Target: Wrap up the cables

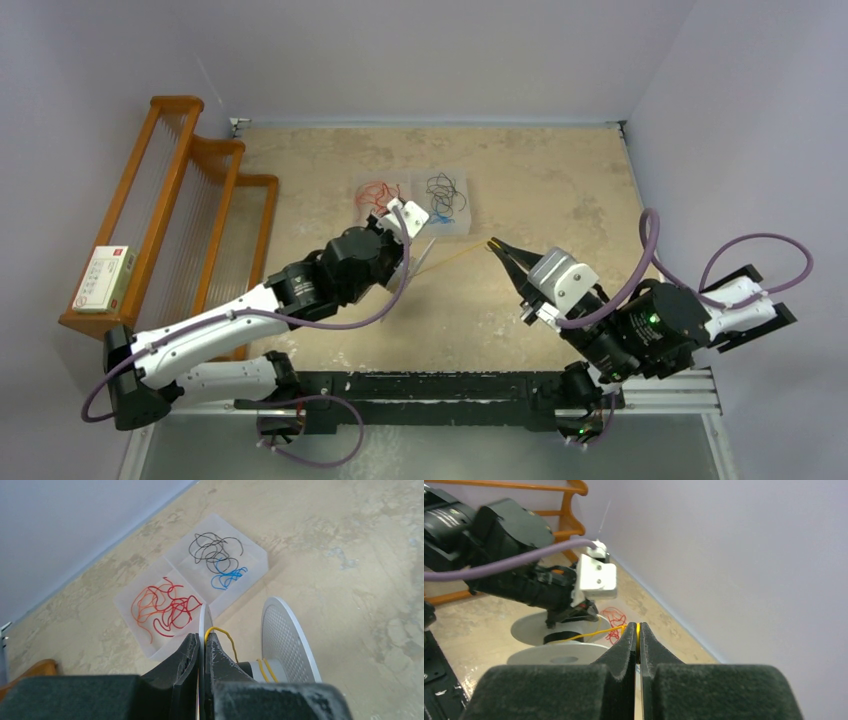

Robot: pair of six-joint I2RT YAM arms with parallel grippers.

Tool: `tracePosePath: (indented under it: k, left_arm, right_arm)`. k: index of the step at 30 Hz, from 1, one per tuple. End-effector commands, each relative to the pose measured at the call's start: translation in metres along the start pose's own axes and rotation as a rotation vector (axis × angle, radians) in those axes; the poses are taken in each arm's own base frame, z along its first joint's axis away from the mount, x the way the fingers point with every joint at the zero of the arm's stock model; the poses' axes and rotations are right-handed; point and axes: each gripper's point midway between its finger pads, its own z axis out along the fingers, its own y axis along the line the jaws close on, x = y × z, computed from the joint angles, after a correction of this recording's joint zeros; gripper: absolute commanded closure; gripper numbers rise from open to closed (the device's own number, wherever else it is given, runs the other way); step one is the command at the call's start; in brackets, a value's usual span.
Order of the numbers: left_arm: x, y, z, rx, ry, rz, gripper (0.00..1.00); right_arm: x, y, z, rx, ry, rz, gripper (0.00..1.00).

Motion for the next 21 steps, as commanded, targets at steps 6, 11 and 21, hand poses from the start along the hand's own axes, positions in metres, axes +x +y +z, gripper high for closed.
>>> tracePosePath:
  k: [6, 11, 21]
  left_arm:
    - [-0.039, -0.017, -0.048, 0.253, -0.140, -0.054, 1.00]
    - [-0.057, -0.024, -0.087, 0.399, -0.220, -0.137, 1.00]
    - [-0.099, -0.013, -0.158, 0.566, -0.388, -0.244, 1.00]
  right_arm:
    - [-0.004, -0.063, -0.015, 0.156, 0.017, 0.177, 1.00]
    - [0.004, -0.069, -0.020, 0.166, 0.022, 0.200, 1.00]
    - [0.014, -0.049, -0.018, 0.132, 0.010, 0.201, 1.00]
